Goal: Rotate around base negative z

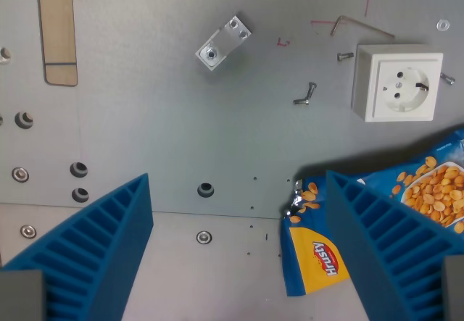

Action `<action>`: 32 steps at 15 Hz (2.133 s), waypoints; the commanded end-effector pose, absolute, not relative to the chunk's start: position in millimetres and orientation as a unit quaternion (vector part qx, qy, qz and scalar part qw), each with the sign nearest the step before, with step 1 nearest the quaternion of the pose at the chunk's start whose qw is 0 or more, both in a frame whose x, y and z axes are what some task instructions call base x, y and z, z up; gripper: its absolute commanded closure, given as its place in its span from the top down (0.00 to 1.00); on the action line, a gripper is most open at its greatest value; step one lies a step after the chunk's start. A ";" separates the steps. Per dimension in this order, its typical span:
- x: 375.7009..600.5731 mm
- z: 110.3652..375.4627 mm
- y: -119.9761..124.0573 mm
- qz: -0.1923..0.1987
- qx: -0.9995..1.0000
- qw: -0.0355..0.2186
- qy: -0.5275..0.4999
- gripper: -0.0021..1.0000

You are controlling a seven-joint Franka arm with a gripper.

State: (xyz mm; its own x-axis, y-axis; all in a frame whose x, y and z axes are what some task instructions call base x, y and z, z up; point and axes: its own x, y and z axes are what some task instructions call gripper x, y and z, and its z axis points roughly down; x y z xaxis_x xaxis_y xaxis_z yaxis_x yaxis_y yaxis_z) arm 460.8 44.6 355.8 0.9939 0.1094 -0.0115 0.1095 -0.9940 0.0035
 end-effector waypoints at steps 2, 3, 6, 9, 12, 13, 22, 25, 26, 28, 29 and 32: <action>460.6 358.7 44.5 -0.003 0.999 0.002 0.042 1.00; 460.6 358.7 44.5 -0.003 0.999 0.002 0.035 1.00; 460.6 358.7 44.5 -0.003 1.000 0.002 0.015 1.00; 460.6 358.7 44.5 -0.003 1.000 0.002 -0.005 1.00; 460.6 358.7 44.5 -0.003 1.000 0.001 -0.025 1.00; 460.6 358.7 44.5 -0.003 0.999 0.001 -0.032 1.00; 460.6 358.7 44.5 -0.003 0.996 0.001 -0.092 1.00; 460.6 358.7 44.5 -0.003 0.994 0.001 -0.111 1.00; 460.6 358.7 44.5 -0.003 0.993 0.001 -0.118 1.00; 460.6 358.7 44.5 -0.003 0.991 0.001 -0.131 1.00; 460.6 358.7 44.5 -0.003 0.990 0.000 -0.138 1.00; 460.6 358.7 44.5 -0.003 0.987 0.000 -0.158 1.00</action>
